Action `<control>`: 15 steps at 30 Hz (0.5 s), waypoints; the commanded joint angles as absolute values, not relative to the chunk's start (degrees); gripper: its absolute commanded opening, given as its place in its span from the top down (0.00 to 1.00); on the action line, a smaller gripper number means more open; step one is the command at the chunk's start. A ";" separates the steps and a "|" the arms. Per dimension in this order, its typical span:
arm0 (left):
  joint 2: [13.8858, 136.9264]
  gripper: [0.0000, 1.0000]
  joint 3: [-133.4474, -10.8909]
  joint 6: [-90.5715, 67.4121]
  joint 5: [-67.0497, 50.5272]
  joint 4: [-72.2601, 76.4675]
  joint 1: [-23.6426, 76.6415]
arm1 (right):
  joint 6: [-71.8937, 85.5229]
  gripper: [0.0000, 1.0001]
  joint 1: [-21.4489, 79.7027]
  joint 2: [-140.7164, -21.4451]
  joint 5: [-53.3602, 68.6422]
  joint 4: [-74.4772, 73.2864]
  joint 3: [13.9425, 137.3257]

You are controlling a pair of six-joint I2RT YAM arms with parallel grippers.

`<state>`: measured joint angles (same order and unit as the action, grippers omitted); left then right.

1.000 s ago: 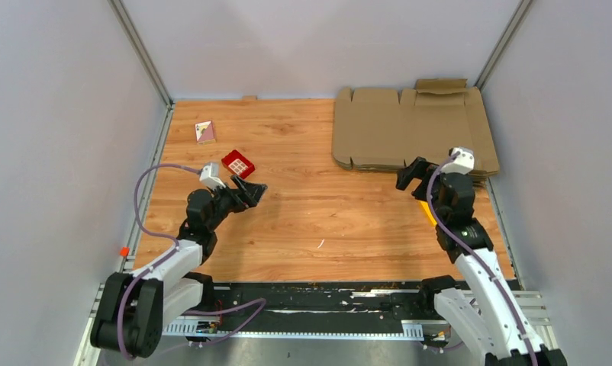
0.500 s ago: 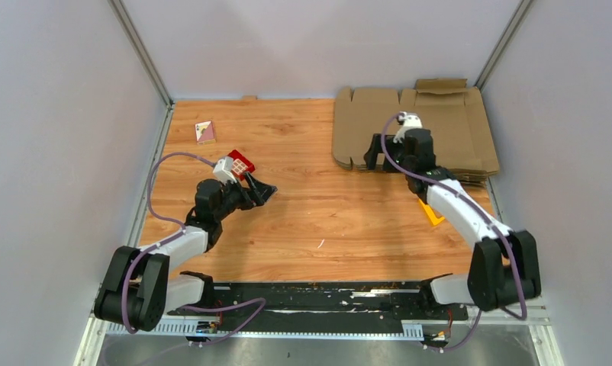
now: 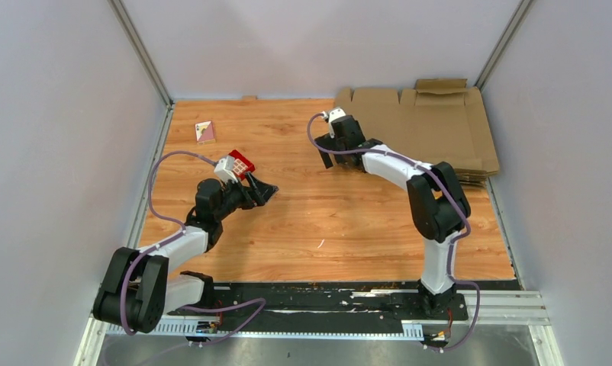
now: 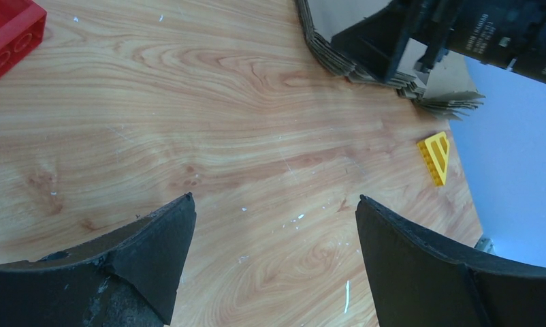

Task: Fold the paper box

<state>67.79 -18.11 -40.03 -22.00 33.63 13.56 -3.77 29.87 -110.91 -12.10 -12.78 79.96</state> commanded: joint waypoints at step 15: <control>67.35 0.06 -19.58 -38.76 -21.68 34.42 14.41 | -3.50 0.20 29.81 -124.04 -24.45 -15.95 93.53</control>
